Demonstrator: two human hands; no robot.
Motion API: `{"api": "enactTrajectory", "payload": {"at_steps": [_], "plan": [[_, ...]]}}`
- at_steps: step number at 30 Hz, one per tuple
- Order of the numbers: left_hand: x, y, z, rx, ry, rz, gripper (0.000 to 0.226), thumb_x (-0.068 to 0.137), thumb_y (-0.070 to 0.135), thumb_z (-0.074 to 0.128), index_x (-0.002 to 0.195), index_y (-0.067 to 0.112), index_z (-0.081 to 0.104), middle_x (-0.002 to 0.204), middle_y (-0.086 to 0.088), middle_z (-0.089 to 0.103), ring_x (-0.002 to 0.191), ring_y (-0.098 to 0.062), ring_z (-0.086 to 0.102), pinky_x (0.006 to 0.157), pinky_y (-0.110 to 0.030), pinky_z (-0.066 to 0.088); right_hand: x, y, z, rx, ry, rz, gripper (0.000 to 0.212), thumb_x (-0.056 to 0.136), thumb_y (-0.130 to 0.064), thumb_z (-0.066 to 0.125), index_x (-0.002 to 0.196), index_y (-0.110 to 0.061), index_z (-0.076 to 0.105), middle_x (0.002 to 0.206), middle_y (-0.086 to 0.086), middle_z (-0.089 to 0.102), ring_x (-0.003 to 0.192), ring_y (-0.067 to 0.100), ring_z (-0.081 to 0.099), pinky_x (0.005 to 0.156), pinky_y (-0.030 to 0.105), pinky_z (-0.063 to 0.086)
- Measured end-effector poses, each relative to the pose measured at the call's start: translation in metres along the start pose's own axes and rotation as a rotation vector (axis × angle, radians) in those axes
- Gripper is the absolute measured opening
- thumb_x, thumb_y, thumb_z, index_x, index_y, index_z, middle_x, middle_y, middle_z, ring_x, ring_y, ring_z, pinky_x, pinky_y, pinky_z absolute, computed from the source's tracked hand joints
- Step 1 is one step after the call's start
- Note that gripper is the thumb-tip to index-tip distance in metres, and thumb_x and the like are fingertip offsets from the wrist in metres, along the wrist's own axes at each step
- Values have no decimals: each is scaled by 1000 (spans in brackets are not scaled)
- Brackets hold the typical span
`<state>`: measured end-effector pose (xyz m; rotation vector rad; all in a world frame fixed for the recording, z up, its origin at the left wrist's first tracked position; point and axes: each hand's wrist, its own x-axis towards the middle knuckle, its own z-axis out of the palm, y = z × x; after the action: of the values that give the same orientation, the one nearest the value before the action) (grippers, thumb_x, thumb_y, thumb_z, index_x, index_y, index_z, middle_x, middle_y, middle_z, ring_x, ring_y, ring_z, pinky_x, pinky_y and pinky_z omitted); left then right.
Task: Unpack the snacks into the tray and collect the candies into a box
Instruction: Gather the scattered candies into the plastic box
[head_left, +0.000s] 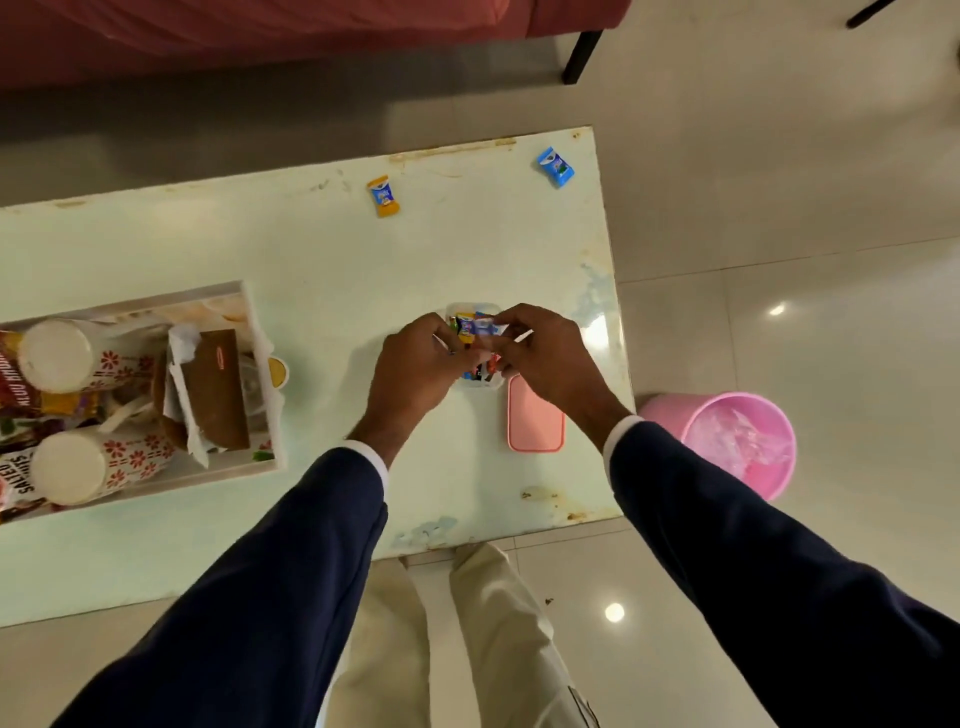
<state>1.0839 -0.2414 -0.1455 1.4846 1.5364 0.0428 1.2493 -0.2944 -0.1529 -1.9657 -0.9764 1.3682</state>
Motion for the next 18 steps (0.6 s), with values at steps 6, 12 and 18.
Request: {"api": "enactTrajectory", "payload": {"at_steps": [6,12,18], "plan": [[27,-7,-26,127,259,91,31,100,41,52,93,12,61,87,-1,68,80,-22,61,68,-33,43,35,-7,-27,-207,145,-45,20,97,-29,62,97,-10,67,92,3,69,77,25,70,60,26,48],[114,-9,-67,382,229,242,31,92,22,63,122,22,59,122,-9,56,108,-31,61,91,-47,50,120,-1,-65,-540,271,-161,40,88,-12,65,128,-13,59,129,13,51,109,31,59,91,37,51],[167,2,-73,748,143,335,55,94,33,65,145,25,47,141,-16,46,121,-42,51,97,-54,46,171,-7,-72,-978,274,-217,61,93,-17,58,151,-21,38,153,8,37,128,38,42,96,50,48]]}}
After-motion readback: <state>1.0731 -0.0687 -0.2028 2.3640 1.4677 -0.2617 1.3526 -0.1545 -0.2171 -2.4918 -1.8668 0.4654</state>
